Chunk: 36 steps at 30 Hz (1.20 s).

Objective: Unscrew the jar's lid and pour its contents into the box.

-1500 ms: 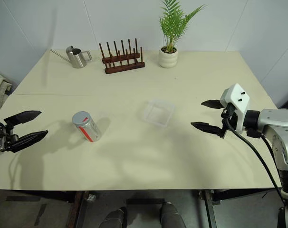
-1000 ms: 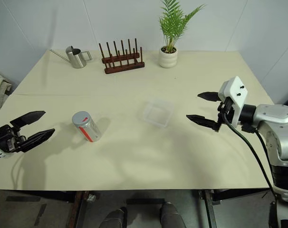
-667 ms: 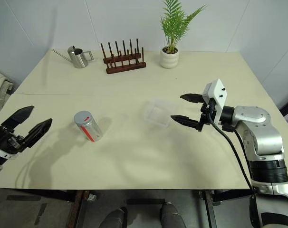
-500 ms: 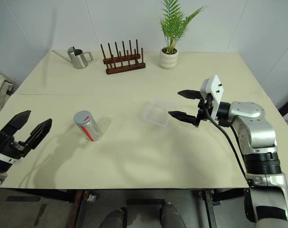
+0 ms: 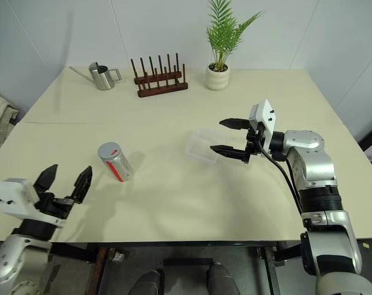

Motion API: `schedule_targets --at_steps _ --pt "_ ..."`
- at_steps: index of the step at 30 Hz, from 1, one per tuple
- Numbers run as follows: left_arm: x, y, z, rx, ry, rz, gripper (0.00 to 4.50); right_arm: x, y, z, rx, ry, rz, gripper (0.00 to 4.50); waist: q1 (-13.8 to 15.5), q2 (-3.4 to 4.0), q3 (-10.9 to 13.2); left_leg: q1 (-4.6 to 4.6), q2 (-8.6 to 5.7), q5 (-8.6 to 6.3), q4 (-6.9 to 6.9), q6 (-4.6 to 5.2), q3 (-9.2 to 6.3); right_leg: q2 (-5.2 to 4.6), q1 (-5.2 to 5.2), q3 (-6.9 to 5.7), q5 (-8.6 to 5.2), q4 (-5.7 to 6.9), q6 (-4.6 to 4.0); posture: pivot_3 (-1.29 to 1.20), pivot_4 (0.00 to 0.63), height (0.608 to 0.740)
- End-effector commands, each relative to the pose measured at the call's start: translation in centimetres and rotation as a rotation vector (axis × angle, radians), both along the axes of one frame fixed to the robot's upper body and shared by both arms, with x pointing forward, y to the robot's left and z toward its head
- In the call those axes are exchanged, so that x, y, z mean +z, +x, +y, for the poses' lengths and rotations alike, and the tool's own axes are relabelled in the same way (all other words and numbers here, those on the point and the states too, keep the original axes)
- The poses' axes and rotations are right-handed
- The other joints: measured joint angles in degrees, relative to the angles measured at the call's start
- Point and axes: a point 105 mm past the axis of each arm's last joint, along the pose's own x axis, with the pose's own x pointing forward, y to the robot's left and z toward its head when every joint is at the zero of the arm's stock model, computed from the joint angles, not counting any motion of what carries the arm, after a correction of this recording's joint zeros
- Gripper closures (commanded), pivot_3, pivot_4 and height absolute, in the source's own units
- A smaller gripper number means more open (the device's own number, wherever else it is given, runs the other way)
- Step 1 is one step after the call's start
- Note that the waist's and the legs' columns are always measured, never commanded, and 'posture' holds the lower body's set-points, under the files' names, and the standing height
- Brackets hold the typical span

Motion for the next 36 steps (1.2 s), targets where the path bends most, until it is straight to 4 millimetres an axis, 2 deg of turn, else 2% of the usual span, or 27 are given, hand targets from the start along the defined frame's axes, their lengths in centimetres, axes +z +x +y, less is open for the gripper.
schedule_targets --at_steps 1,11,22,29,36 --pt "-0.4 0.5 -0.2 0.049 0.005 -0.019 0.02 1.6 -0.2 0.4 0.019 0.007 -0.069 0.00 0.04 0.00 0.00 0.00 0.00 0.00 0.00 0.00 0.00 0.00 0.00 0.00 0.00 0.00 0.00 0.00 0.150 0.740" --pt "-2.7 3.1 -1.4 0.011 0.024 0.042 0.02 1.5 -0.2 0.7 0.004 0.014 -0.081 0.00 0.02 -0.01 0.00 -0.01 -0.01 0.00 0.01 0.00 0.01 0.01 0.00 0.01 0.00 0.00 0.00 0.00 0.150 0.740" --pt "-3.0 4.2 -3.5 -0.067 0.022 0.043 0.02 1.6 -0.5 0.5 -0.022 0.016 -0.089 0.00 0.12 -0.01 0.00 -0.04 -0.01 -0.01 -0.03 0.00 0.02 -0.01 -0.02 0.03 0.01 -0.01 0.05 0.00 0.150 0.740" --pt "-3.4 5.0 -3.8 -0.048 0.011 0.045 0.02 1.4 -0.4 0.5 -0.032 0.014 -0.088 0.00 0.10 -0.01 0.00 -0.03 -0.02 -0.01 -0.02 0.00 0.02 -0.01 -0.02 0.03 0.01 -0.01 0.06 0.00 0.150 0.740" --pt "-2.9 5.9 -4.0 -0.030 0.011 0.018 0.02 1.4 -0.4 0.6 -0.034 0.017 -0.086 0.00 0.15 -0.01 0.00 -0.04 -0.01 -0.01 -0.02 0.00 0.02 0.00 -0.03 0.03 0.02 -0.02 0.07 0.00 0.150 0.740"
